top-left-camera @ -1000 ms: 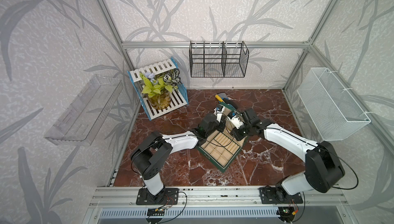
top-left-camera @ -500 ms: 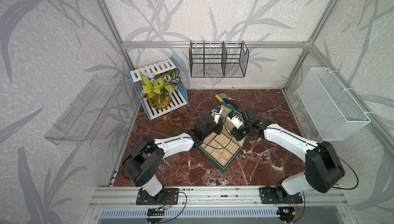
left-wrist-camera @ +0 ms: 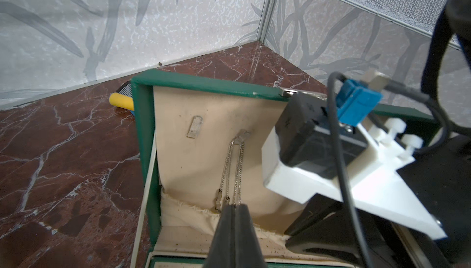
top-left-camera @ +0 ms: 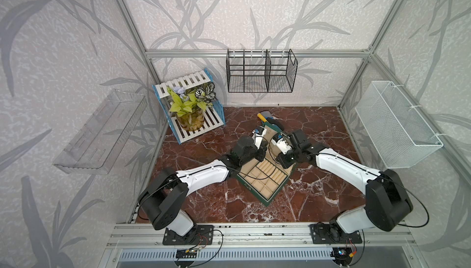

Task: Put jewelry chain into jewelry box
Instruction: Adjust the necklace in the storage slot.

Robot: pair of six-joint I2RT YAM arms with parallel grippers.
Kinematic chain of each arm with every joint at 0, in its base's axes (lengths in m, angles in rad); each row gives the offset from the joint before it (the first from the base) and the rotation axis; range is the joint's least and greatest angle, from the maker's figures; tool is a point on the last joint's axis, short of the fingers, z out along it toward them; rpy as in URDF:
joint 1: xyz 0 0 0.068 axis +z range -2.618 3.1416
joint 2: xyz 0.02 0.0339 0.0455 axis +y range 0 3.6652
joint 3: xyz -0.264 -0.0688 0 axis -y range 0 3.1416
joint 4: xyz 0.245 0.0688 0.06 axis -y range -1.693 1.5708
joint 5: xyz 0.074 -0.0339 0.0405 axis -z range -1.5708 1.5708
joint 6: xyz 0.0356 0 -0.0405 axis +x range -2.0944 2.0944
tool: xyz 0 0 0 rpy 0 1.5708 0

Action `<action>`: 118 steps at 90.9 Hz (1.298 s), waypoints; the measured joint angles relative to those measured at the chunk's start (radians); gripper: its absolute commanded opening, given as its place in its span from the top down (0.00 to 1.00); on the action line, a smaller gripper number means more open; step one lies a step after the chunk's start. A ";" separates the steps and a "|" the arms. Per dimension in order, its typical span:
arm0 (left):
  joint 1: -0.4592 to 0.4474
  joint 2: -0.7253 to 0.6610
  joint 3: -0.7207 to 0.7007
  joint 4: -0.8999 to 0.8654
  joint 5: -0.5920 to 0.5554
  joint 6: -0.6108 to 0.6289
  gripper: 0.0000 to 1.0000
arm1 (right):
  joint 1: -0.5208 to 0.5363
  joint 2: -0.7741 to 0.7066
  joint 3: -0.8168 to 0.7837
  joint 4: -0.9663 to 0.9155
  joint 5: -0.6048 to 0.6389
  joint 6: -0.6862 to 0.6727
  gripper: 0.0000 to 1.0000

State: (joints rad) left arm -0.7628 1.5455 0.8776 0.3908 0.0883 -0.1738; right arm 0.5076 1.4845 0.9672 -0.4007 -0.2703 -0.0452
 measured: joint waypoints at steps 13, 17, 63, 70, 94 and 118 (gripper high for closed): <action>0.006 0.053 0.022 -0.012 0.012 0.021 0.79 | 0.000 -0.006 -0.005 0.004 0.000 0.002 0.92; 0.007 0.083 0.038 -0.017 0.016 0.026 0.76 | 0.000 -0.010 -0.008 0.004 0.000 0.005 0.92; 0.019 0.230 0.112 -0.008 0.029 0.067 0.62 | -0.006 -0.027 -0.022 0.008 -0.001 0.015 0.92; 0.019 0.240 0.118 -0.008 0.030 0.068 0.62 | -0.007 -0.027 -0.022 0.008 -0.002 0.015 0.92; 0.019 0.271 0.146 -0.001 0.033 0.066 0.67 | -0.010 -0.027 -0.023 0.008 -0.006 0.016 0.92; 0.019 0.303 0.173 0.006 0.026 0.040 0.72 | -0.014 -0.027 -0.023 0.008 -0.008 0.019 0.92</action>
State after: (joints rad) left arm -0.7441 1.8484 1.0508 0.3969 0.1146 -0.1337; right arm 0.4934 1.4578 0.9447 -0.3927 -0.2779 -0.0261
